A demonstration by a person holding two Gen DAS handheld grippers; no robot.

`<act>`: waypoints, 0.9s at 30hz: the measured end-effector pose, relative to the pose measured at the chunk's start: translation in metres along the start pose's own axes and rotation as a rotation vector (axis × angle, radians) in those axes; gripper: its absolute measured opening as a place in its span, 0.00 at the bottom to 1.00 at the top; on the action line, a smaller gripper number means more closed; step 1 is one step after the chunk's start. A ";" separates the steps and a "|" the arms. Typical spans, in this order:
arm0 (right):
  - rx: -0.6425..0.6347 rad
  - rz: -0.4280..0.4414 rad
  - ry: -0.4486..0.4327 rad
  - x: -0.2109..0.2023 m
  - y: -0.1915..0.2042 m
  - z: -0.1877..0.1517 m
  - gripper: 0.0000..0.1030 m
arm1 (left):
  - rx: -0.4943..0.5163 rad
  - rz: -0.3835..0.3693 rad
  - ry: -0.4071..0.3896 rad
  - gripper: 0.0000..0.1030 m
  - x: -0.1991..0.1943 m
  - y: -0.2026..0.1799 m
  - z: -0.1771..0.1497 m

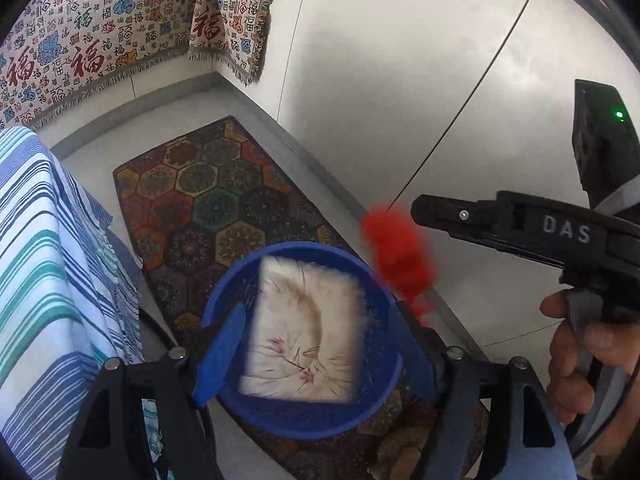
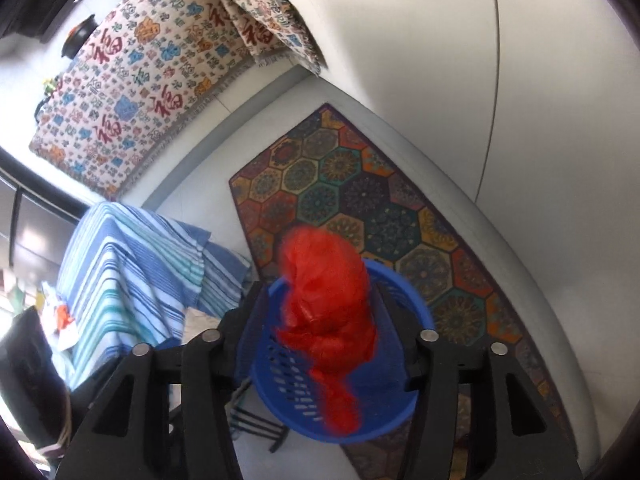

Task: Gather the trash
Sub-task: 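Carry both bags to the blue wastebasket and open both tools, then return both tools from the wastebasket to the table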

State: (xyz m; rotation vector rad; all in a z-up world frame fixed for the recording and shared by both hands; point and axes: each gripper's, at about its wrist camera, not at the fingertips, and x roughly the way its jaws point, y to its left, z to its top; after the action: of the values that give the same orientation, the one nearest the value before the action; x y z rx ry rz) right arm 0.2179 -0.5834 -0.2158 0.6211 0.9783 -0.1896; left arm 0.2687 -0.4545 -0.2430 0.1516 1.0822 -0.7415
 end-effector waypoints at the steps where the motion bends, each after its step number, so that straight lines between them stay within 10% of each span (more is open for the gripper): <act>1: -0.005 0.002 -0.002 -0.001 0.001 0.000 0.56 | 0.002 -0.003 0.002 0.74 0.000 0.000 0.001; 16: -0.233 -0.076 -0.255 -0.088 0.059 -0.020 0.81 | 0.143 -0.109 -0.192 0.74 -0.116 -0.024 -0.047; 27: -0.439 -0.045 -0.415 -0.129 0.159 -0.089 0.94 | 0.125 0.034 -0.256 0.83 -0.220 0.022 -0.154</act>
State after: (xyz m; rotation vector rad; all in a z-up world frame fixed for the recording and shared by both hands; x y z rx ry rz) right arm 0.1489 -0.4189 -0.0807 0.1446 0.6024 -0.1293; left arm 0.1105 -0.2636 -0.1376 0.1761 0.7890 -0.7754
